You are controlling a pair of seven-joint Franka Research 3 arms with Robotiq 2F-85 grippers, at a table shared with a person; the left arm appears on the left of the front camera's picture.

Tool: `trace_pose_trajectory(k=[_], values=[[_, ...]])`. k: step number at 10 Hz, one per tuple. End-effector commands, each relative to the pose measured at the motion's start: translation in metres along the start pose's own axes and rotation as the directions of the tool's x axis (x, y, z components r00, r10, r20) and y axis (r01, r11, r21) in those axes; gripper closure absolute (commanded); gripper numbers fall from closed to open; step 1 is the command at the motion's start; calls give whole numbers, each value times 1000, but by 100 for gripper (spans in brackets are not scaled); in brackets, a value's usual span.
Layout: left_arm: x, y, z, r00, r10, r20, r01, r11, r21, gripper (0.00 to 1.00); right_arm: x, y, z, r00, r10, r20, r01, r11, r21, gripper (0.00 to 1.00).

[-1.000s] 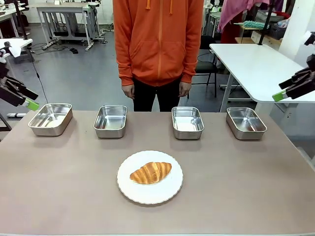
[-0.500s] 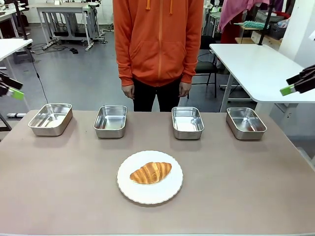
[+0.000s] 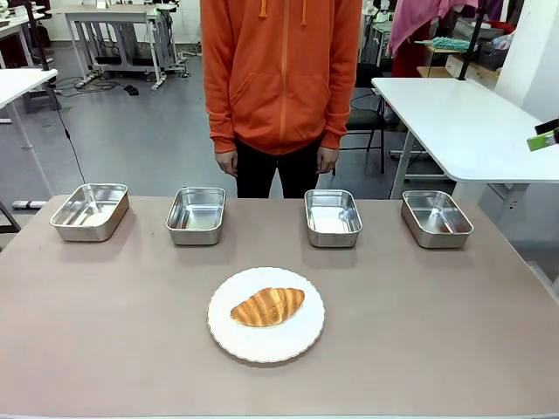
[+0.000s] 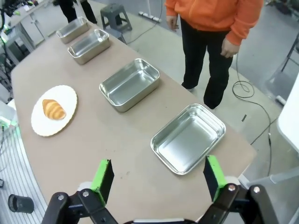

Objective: Place the bread in the container.
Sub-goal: Place the Butter Roll into the Airtight Container indicated by the human.

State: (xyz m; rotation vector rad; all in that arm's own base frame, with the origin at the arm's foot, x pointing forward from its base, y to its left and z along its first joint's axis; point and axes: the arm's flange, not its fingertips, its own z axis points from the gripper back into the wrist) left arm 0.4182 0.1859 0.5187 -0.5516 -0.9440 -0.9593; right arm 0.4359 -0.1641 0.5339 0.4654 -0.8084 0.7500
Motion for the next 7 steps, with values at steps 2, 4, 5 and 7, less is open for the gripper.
trace_pose_trajectory(k=[2, 4, 5, 7], values=[[3, 6, 10, 998, -23, 51, 24, 999, -21, 0, -2, -15, 12, 999, 11, 46, -12, 1000, 17, 0], [4, 5, 8, 999, -7, 45, 8, 1000, -21, 0, -4, -18, 18, 998, 2, 60, -3, 1000, 22, 0], [7, 2, 6, 1000, 0, 29, 1, 1000, -15, 0, -5, -18, 19, 998, -2, 64, 1, 1000, 20, 0], [15, -9, 3, 1000, 19, -13, -19, 1000, 25, 0, -6, -19, 19, 998, -8, 61, 6, 1000, 24, 0]])
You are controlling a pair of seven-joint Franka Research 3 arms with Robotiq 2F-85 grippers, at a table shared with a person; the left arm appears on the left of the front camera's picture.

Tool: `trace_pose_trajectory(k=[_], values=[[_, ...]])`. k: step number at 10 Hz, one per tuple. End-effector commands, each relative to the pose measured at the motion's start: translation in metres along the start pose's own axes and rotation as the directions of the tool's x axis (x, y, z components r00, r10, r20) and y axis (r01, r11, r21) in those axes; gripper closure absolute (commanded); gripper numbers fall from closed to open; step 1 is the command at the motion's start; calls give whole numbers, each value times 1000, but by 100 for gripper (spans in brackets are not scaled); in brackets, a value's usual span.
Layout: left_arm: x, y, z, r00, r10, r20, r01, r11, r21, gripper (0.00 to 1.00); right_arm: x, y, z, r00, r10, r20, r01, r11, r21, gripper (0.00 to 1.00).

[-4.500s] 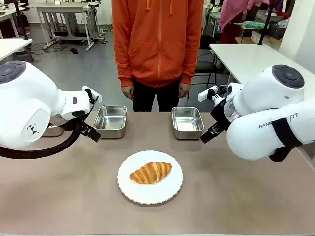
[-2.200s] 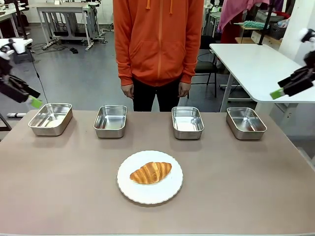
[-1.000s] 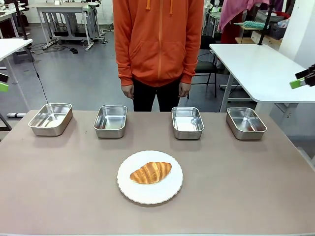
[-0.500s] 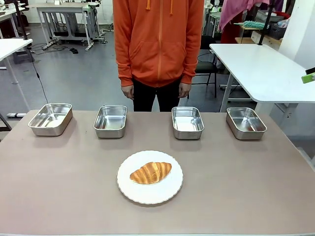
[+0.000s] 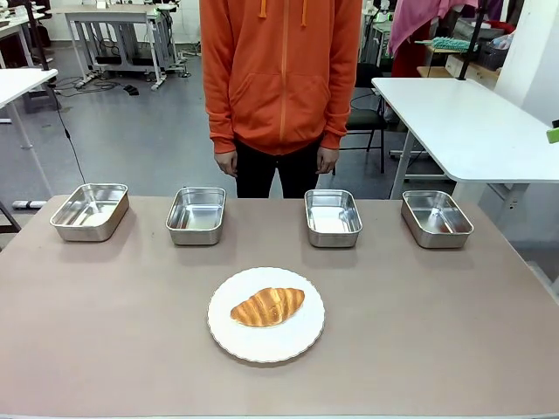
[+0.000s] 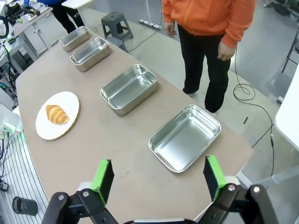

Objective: Place the bread in the container.
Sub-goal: Place the Butter Roll into the Airtight Container indicated by the human.

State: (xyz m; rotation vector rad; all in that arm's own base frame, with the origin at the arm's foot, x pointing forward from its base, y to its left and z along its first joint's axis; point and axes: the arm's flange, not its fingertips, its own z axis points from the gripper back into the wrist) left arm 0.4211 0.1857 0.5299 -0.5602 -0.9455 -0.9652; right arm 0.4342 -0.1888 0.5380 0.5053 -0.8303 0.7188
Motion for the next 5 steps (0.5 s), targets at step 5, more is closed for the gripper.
trace_pose_trajectory(k=[5], values=[[0, 0, 0, 1000, 0, 0, 0, 1000, 0, 0, 1, 0, 1, 1000, 3, 1, -3, 1000, -1, 0]])
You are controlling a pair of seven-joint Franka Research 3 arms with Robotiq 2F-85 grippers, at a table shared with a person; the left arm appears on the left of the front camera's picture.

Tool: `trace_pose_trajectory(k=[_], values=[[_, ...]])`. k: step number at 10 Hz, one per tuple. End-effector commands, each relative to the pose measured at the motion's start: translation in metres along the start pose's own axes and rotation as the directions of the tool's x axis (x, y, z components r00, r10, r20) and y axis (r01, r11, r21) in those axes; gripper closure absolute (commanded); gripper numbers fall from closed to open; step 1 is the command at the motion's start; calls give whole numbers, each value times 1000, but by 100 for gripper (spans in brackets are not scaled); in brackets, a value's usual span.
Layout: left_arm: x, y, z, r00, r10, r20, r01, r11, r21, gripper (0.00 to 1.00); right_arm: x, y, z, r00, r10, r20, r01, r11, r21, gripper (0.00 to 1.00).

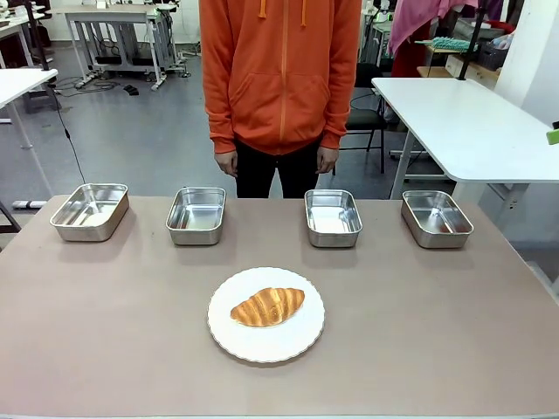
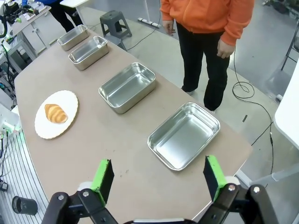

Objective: Place the bread in the container.
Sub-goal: Place the Butter Roll into the Airtight Container indicated by the human.

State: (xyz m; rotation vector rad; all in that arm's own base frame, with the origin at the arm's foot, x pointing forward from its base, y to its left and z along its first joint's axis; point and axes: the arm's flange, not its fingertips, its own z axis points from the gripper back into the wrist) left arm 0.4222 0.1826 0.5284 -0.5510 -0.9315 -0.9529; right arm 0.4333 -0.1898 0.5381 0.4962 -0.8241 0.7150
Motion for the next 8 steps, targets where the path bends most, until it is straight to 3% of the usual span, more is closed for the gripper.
trace_pose_trajectory(k=[1, 8], values=[[0, 1, 4, 1000, -12, 15, 12, 1000, -8, 0, 1, 0, 0, 1000, 5, 9, -5, 1000, 6, 0], [0, 1, 4, 1000, -12, 15, 12, 1000, -8, 0, 1, 0, 0, 1000, 5, 9, -5, 1000, 6, 0]])
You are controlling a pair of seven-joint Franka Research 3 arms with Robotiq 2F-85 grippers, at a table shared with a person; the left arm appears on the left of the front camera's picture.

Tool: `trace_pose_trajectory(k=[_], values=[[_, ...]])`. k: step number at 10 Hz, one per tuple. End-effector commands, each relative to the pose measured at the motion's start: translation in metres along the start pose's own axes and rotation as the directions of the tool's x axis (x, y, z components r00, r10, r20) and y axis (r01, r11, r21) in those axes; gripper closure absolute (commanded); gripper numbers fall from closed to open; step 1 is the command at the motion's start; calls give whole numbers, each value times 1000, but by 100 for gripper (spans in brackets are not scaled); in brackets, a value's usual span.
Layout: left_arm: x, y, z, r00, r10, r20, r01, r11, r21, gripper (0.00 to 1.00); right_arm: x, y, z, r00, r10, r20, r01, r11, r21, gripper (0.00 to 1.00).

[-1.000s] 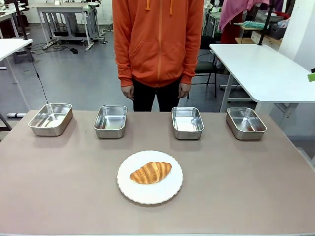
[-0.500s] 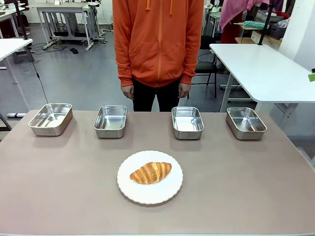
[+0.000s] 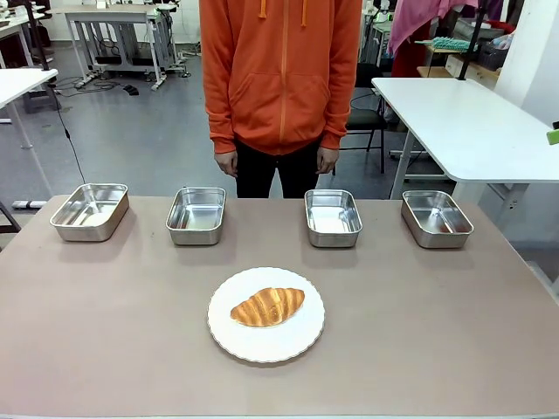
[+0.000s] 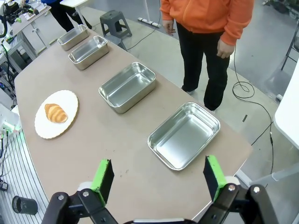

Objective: Place the bread in the container.
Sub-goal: Place the Butter Roll into the Airtight Container indicated by the human.

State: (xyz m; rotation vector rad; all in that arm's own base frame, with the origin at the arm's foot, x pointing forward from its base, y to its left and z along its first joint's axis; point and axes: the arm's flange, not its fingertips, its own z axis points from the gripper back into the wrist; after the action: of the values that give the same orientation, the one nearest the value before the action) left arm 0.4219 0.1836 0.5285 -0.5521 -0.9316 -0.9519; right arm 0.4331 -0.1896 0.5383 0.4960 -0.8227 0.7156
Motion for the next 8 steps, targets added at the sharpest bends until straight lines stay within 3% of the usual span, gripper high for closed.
trace_pose_trajectory(k=[1, 8], values=[[0, 0, 3, 1000, -13, 14, 14, 1000, -8, 0, 1, 0, 0, 1000, 5, 10, -5, 1000, 5, 0], [0, 0, 3, 1000, -13, 14, 14, 1000, -8, 0, 1, 0, 0, 1000, 5, 10, -5, 1000, 5, 0]])
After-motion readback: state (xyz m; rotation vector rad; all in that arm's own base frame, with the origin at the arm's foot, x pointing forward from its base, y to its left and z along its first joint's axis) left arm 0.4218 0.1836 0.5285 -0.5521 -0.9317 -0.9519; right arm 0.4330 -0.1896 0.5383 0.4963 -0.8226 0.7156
